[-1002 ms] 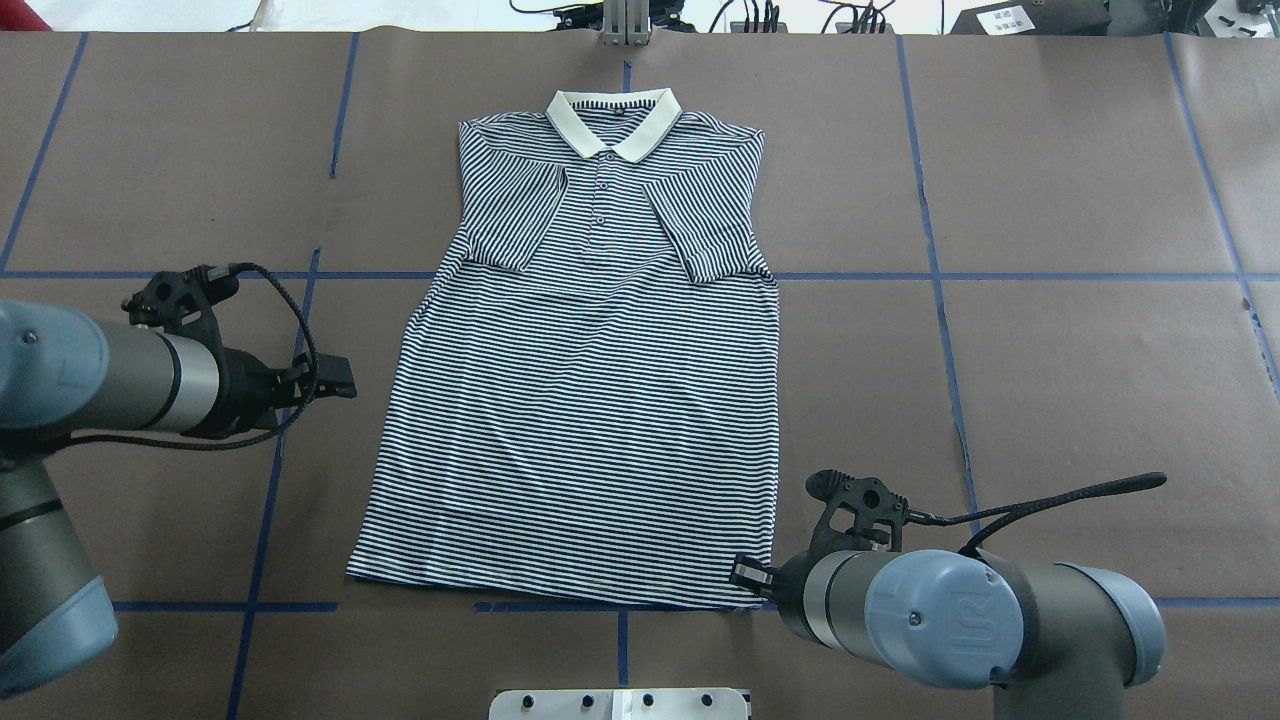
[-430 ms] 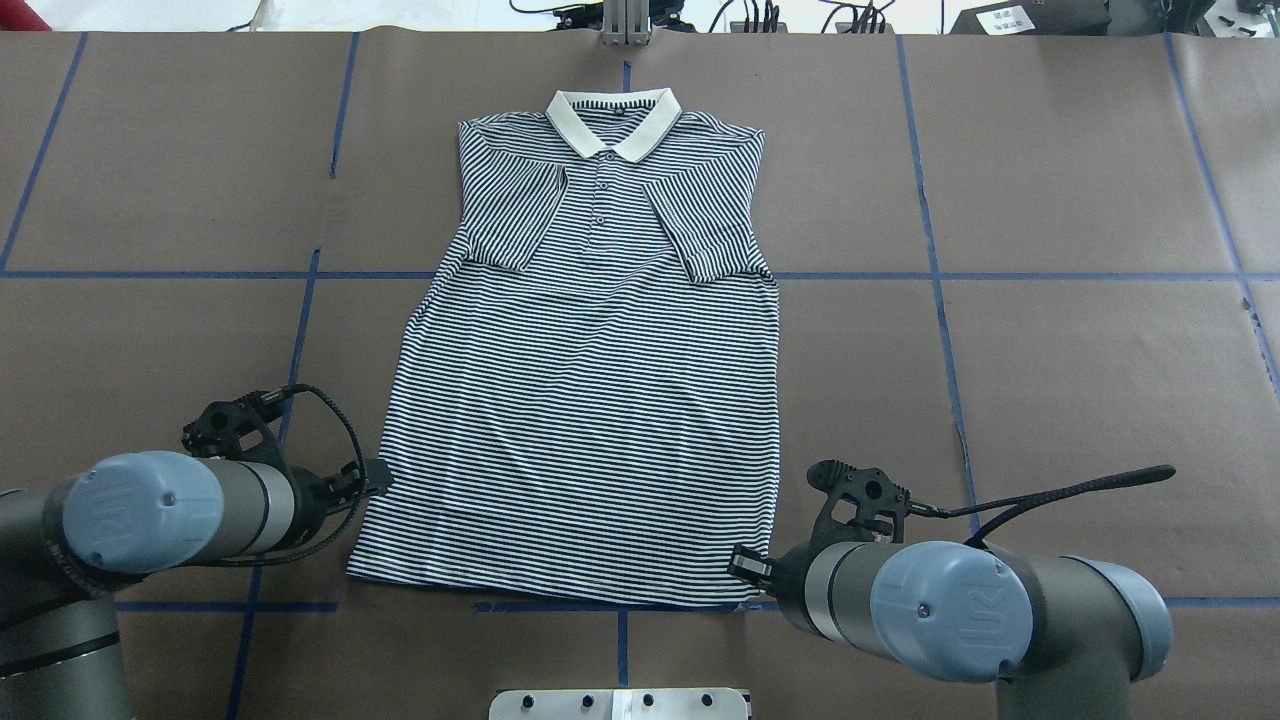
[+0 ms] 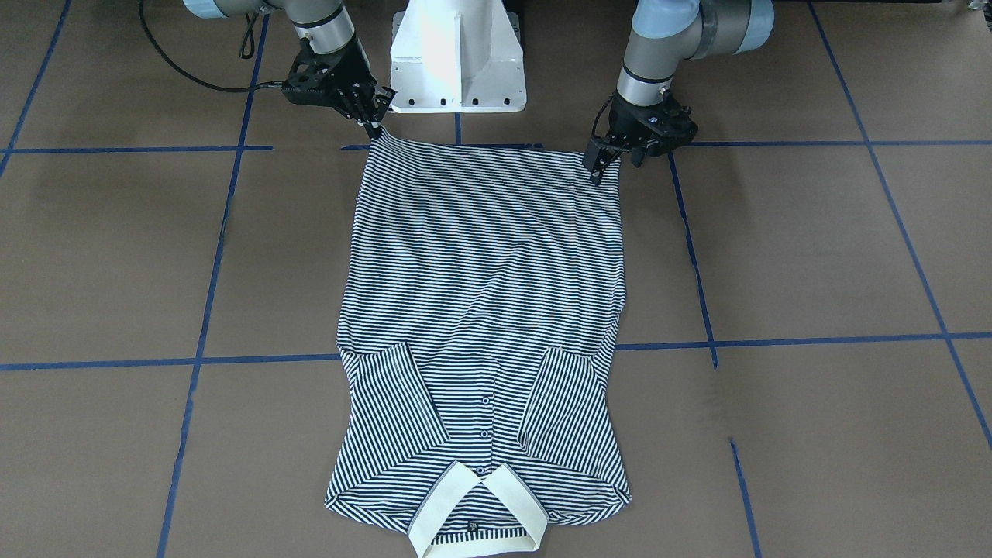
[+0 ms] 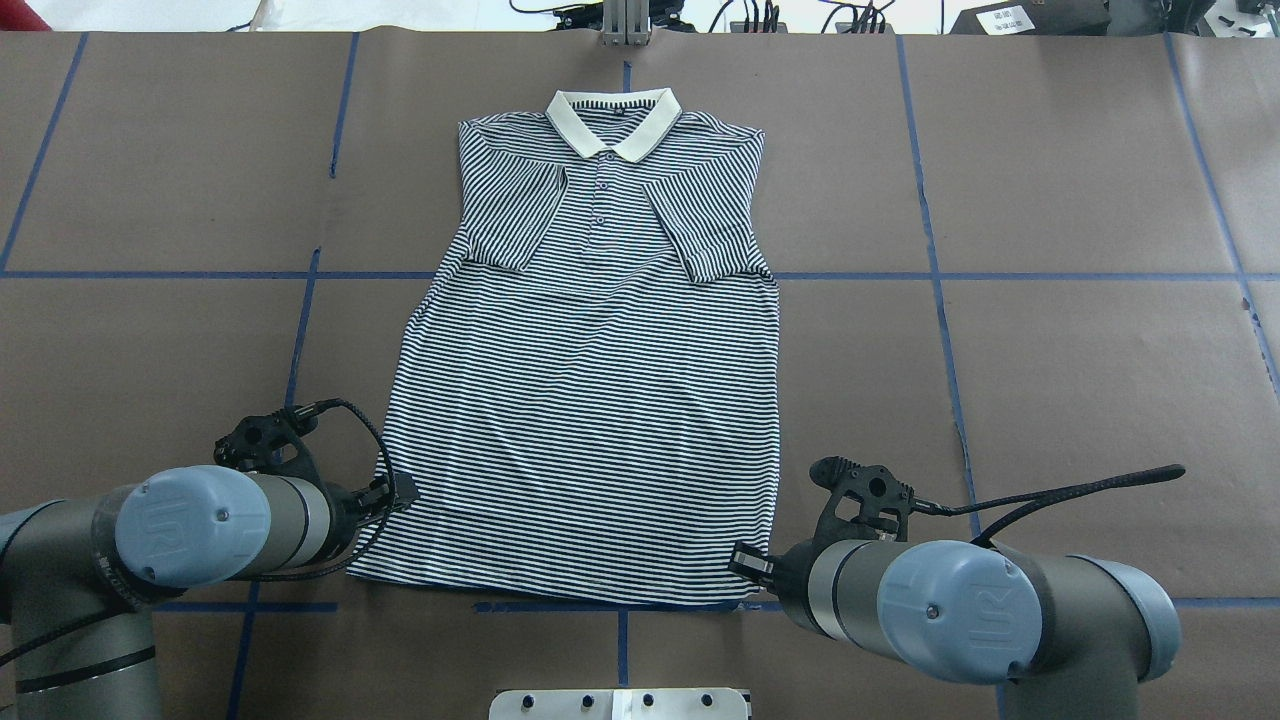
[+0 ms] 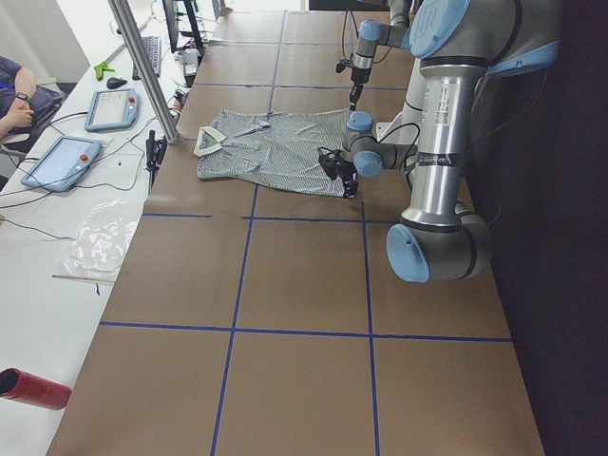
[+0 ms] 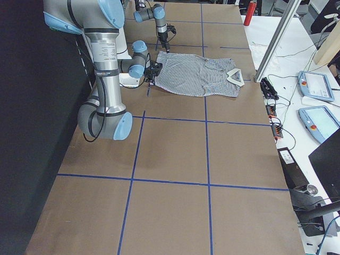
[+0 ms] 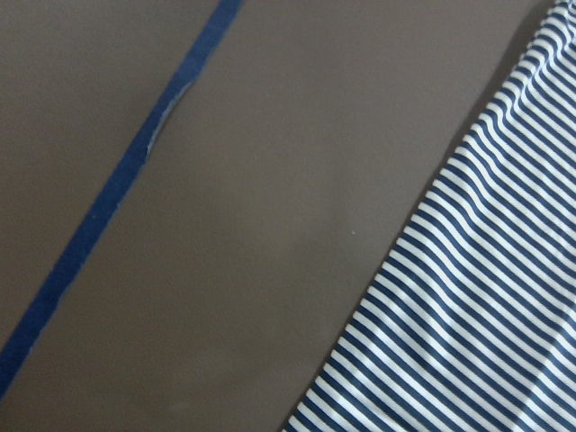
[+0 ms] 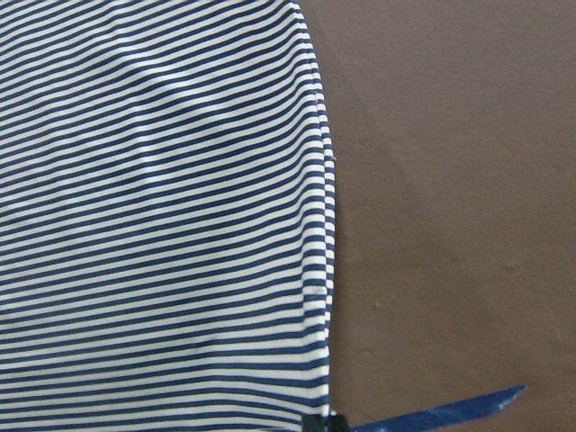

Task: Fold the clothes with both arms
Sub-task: 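Move the left gripper to the other hem corner nearest the robot, then grasp both hem corners with the left and right grippers, then lift the hem with both grippers and fold it toward the collar, then release the hem near the collar and raise both grippers, then lower the right gripper and grasp the folded shirt's side edge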

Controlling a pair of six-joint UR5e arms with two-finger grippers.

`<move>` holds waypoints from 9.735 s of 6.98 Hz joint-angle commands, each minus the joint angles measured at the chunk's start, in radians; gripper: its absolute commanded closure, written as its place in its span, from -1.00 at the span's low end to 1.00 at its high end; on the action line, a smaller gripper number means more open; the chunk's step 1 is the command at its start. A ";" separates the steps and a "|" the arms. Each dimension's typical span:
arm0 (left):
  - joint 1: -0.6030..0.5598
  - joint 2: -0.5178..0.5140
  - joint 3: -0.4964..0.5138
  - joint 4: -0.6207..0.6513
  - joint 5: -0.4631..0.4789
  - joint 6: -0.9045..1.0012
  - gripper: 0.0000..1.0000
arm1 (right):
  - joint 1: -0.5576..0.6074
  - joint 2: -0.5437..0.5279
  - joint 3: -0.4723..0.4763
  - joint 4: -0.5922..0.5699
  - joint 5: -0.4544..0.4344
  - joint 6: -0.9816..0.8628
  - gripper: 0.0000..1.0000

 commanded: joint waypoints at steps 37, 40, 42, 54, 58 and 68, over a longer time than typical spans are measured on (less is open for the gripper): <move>-0.287 -0.221 -0.005 0.158 -0.027 0.254 1.00 | 0.585 0.417 -0.489 0.037 0.312 -0.514 1.00; -0.357 -0.271 0.267 -0.094 -0.041 0.256 1.00 | 0.612 0.485 -0.778 0.345 0.304 -0.511 1.00; -0.384 -0.271 0.384 -0.217 -0.041 0.259 1.00 | 0.628 0.502 -0.817 0.347 0.304 -0.511 1.00; -0.487 -0.323 0.390 -0.207 -0.197 0.382 -1.00 | 0.643 0.539 -0.875 0.347 0.329 -0.543 -1.00; -0.490 -0.319 0.353 -0.207 -0.201 0.386 -1.00 | 0.490 0.243 -0.501 0.325 0.321 -0.510 -1.00; -0.489 -0.317 0.313 -0.207 -0.200 0.380 -1.00 | 0.399 0.186 -0.463 0.246 0.335 -0.465 1.00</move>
